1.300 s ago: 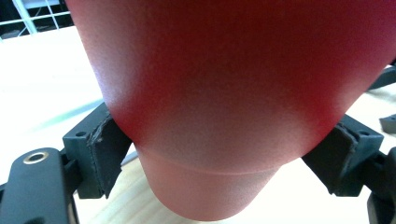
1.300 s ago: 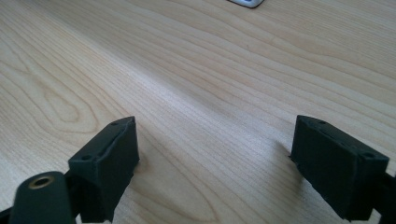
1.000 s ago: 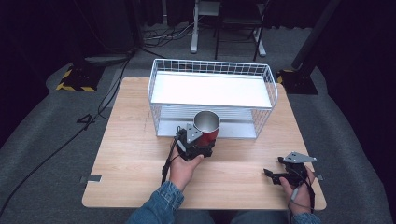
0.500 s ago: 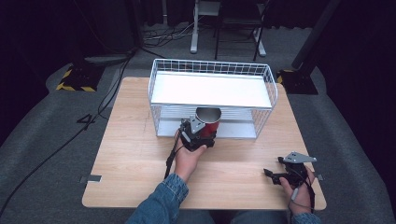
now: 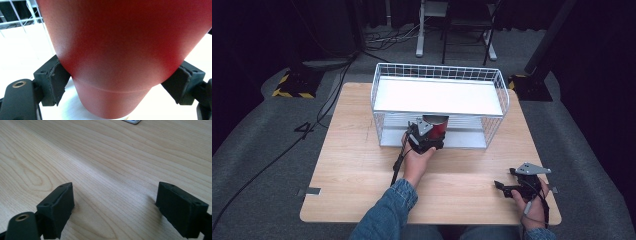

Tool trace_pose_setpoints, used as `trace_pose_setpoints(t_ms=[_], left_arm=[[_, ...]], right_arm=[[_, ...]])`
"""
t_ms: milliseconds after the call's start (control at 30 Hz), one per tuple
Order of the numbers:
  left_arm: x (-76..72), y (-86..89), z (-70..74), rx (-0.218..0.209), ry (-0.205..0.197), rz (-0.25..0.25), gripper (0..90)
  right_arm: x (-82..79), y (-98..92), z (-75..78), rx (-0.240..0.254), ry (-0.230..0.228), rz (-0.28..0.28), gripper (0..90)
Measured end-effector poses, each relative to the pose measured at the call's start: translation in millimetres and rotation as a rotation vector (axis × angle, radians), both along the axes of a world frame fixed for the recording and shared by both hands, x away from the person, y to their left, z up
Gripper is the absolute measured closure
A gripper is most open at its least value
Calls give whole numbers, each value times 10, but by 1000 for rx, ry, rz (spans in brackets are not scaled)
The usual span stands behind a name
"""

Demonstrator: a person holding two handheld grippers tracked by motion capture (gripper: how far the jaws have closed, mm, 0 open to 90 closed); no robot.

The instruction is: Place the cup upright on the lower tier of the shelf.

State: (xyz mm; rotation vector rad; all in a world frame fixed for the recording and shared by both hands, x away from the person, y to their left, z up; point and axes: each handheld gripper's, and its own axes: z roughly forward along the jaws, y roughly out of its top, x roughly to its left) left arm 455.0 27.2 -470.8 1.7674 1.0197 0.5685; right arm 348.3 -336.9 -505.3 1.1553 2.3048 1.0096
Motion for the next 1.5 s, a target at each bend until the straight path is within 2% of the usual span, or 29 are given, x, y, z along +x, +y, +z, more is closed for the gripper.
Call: trace_pose_setpoints(t_ms=[400, 833, 933, 1133, 1233, 1500], left_arm=[[117, -35, -157, 18, 18, 35, 159], [122, -52, -157, 0, 37, 50, 148], [114, -52, -152, 11, 34, 56, 146], [92, -26, -176, 1, 79, 44, 149], [65, -6, -175, 18, 77, 36, 151], [-72, 44, -63, 14, 44, 19, 148]], right_arm=[[0, 0, 0, 0, 0, 0, 151], [-1, 1, 0, -1, -1, 0, 151], [-1, 1, 0, -1, -1, 0, 151], [-1, 1, 0, 0, -1, 0, 151], [-1, 1, 0, -1, -1, 0, 151], [-3, 2, 1, -1, 0, -1, 152]])
